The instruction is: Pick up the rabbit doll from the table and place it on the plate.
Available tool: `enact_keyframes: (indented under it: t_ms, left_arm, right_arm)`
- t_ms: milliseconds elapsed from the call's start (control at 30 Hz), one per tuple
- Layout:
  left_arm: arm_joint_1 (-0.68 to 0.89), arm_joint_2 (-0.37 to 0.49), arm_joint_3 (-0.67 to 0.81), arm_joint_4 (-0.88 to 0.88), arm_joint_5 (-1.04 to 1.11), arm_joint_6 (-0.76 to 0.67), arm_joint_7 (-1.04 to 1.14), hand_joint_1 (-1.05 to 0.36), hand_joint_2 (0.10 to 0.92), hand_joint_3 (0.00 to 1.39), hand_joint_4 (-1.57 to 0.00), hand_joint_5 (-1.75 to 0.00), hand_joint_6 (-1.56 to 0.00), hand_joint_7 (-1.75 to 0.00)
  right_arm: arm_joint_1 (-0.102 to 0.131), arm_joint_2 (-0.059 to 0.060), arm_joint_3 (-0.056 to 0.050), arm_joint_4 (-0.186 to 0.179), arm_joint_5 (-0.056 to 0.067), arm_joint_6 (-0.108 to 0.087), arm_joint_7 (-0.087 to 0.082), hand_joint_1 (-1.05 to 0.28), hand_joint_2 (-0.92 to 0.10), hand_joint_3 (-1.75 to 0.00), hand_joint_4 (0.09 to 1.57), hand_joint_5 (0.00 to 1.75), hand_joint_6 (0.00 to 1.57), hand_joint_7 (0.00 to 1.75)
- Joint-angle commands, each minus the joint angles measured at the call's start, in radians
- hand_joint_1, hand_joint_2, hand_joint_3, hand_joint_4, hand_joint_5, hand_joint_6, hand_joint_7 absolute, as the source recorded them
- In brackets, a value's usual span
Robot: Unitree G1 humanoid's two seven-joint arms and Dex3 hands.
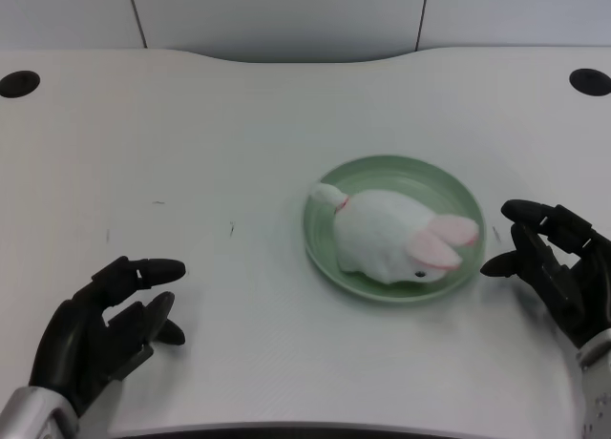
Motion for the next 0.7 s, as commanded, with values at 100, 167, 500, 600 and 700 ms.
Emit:
enact_keyframes:
  t_ms: [100,167,500,600,700]
  left_arm:
    - [0.025,0.001,0.040,0.008,-0.016,-0.047,0.013,-0.51,0.921,0.53,-0.48,-1.75,-0.43,-1.16]
    - [0.021,0.001,0.045,0.025,-0.016,-0.063,0.006,-0.51,0.921,0.54,-0.55,-1.75,-0.50,-1.22]
    - [-0.005,-0.004,0.089,0.060,-0.043,-0.075,0.017,-0.49,0.921,0.51,-0.69,-1.75,-0.54,-1.57]
    - [-0.014,-0.001,0.099,0.082,-0.047,-0.096,0.010,-0.49,0.921,0.51,-0.71,-1.75,-0.52,-1.60]
    - [-0.025,0.002,0.110,0.102,-0.052,-0.109,0.006,-0.49,0.921,0.51,-0.71,-1.75,-0.52,-1.61]
  right_arm:
    - [-0.021,-0.031,-0.002,0.005,0.003,0.010,0.008,-0.22,-0.90,-0.21,0.89,1.21,0.86,0.66]
    - [-0.022,-0.032,-0.002,0.005,0.004,0.011,0.009,-0.22,-0.90,-0.21,0.90,1.18,0.86,0.67]
    - [-0.021,-0.028,0.000,0.013,-0.005,-0.008,-0.016,-0.21,-0.91,-0.21,0.93,1.18,0.87,0.66]
    - [-0.018,-0.032,-0.011,0.037,0.000,-0.040,-0.005,-0.24,-0.90,-0.21,0.97,1.15,0.92,0.59]
    - [-0.004,-0.022,-0.012,0.039,-0.007,-0.097,-0.008,-0.25,-0.92,-0.27,0.96,1.14,0.95,0.54]
